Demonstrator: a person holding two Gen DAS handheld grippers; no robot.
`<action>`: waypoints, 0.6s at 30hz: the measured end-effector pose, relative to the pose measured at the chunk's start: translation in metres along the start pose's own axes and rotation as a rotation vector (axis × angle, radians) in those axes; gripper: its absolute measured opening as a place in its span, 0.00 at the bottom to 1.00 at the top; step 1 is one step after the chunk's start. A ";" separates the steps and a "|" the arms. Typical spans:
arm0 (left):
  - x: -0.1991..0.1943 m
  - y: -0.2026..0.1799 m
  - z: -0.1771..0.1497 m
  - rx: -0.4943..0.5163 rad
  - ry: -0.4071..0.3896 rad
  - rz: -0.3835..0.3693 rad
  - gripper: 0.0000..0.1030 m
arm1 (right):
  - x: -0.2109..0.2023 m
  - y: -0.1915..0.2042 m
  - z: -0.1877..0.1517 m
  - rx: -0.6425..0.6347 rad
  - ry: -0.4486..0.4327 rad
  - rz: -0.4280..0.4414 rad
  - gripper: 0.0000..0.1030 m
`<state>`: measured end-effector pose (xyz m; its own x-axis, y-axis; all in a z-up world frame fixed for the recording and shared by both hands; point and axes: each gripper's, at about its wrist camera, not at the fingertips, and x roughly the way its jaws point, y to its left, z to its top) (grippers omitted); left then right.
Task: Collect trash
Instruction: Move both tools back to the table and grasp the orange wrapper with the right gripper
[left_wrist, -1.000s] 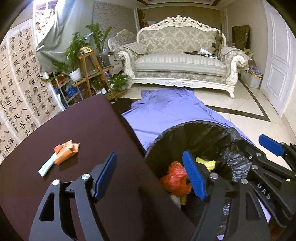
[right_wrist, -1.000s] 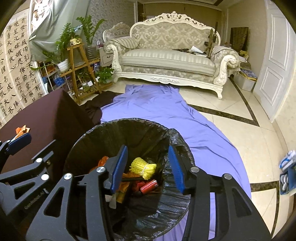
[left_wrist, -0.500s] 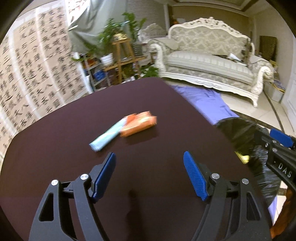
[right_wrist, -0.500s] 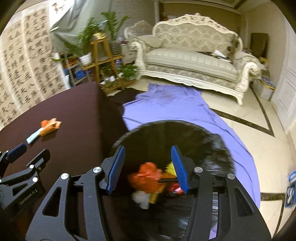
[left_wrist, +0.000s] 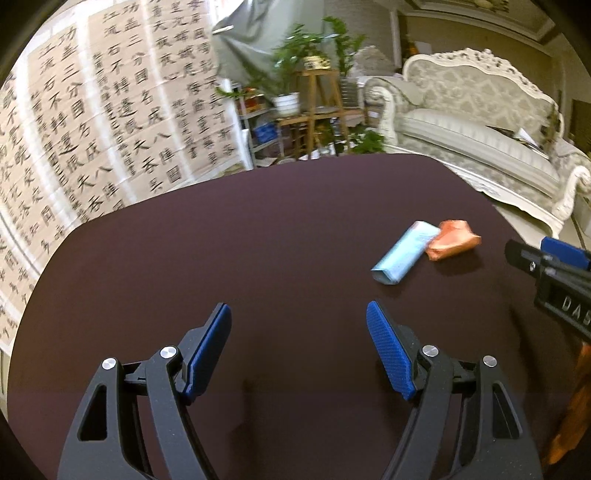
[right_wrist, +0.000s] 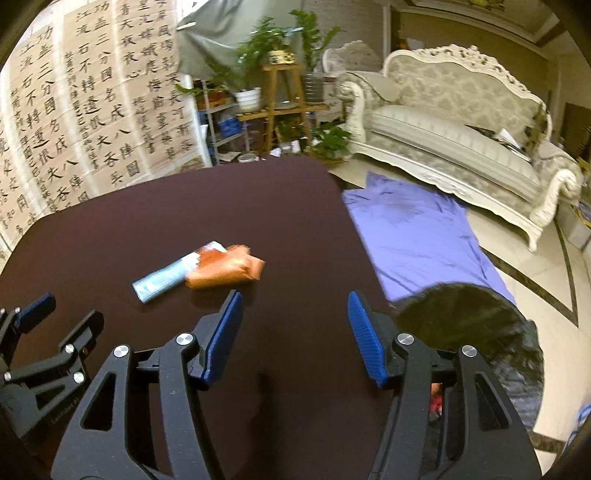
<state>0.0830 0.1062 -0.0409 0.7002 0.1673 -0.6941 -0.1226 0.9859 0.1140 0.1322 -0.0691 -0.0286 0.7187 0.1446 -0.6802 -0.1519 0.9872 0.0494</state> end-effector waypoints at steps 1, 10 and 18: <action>0.001 0.006 0.000 -0.011 0.004 0.004 0.71 | 0.003 0.006 0.003 -0.006 0.001 0.009 0.61; 0.009 0.040 0.003 -0.072 0.010 0.041 0.71 | 0.030 0.037 0.013 -0.053 0.040 0.024 0.63; 0.011 0.045 0.004 -0.081 0.015 0.030 0.71 | 0.049 0.040 0.022 -0.057 0.085 0.008 0.63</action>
<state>0.0882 0.1522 -0.0408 0.6848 0.1957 -0.7019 -0.2003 0.9767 0.0769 0.1765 -0.0215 -0.0439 0.6573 0.1435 -0.7399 -0.1972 0.9802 0.0149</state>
